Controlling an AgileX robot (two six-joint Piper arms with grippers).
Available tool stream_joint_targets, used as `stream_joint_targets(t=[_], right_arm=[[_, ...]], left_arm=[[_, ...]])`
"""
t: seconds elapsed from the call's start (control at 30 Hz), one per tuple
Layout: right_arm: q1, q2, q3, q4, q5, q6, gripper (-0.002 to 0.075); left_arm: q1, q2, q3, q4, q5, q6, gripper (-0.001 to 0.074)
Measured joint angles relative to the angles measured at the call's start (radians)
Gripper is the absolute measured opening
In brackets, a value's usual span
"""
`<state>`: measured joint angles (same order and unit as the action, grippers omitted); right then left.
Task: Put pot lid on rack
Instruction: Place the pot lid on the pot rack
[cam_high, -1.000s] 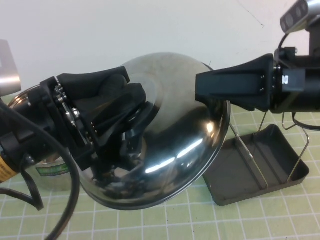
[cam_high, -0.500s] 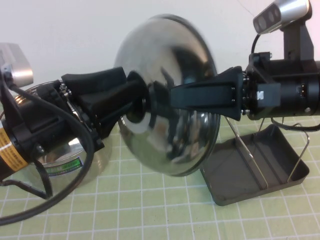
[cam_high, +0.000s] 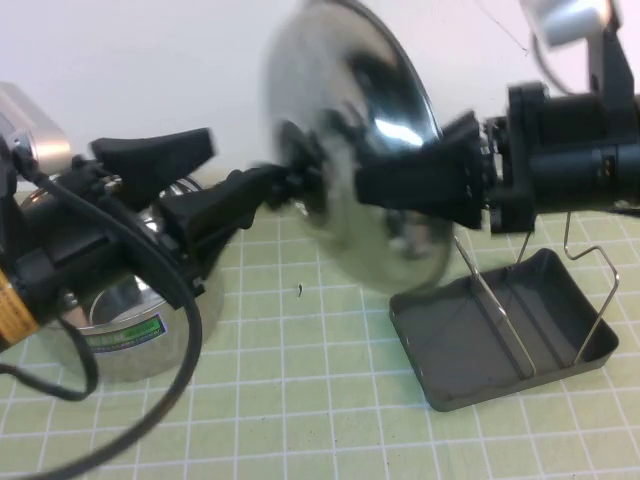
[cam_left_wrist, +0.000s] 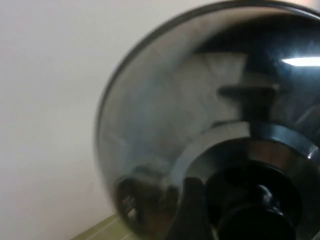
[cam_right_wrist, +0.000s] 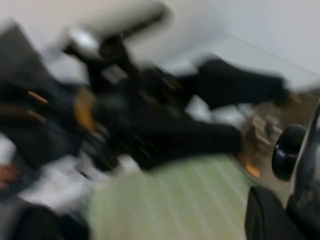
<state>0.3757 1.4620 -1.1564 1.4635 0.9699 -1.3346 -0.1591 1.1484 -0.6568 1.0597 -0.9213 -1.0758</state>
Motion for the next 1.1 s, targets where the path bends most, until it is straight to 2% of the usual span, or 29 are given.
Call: stream_joint_targets(t=[0.1,0.17,0.27,0.3,0.37,0.53,0.93,1.0,1.1], right_arm=[[0.000,-0.060,0.000,-0.241,-0.120,0.105,0.0071],[0.000,-0.102,0.000,-0.398,-0.174,0.204,0.0071],[0.000,-0.135,0.000,-0.562,-0.207,0.317,0.0071],[0.000,-0.135,0.000,-0.599,-0.207,0.345,0.0071],[0.000,-0.125,0.000,-0.679,-0.207,0.397,0.0071],[0.000,-0.056,0.000,-0.758,-0.231,0.428,0.0071],[0.000,0.039,-0.009,-0.823,-0.256,0.439,0.0076],[0.000,0.044,-0.009,-0.858,-0.249,0.461,0.0101],[0.000,0.044,-0.009,-0.904,-0.249,0.511,0.0178]], left_arm=[[0.000,-0.095,0.000,0.085,0.210,0.004,0.0456],[0.000,-0.158,0.000,0.174,0.376,-0.016,0.0366],[0.000,-0.244,0.000,0.323,0.563,-0.130,0.0150],[0.000,-0.269,0.000,0.371,0.611,-0.176,0.0099],[0.000,-0.312,0.000,0.446,0.658,-0.249,0.0045],[0.000,-0.339,0.000,0.561,0.665,-0.330,0.0006],[0.000,-0.339,0.022,0.687,0.624,-0.440,0.0001],[0.000,-0.339,0.035,0.689,0.624,-0.444,0.0000],[0.000,-0.339,0.053,0.689,0.624,-0.446,0.0000]])
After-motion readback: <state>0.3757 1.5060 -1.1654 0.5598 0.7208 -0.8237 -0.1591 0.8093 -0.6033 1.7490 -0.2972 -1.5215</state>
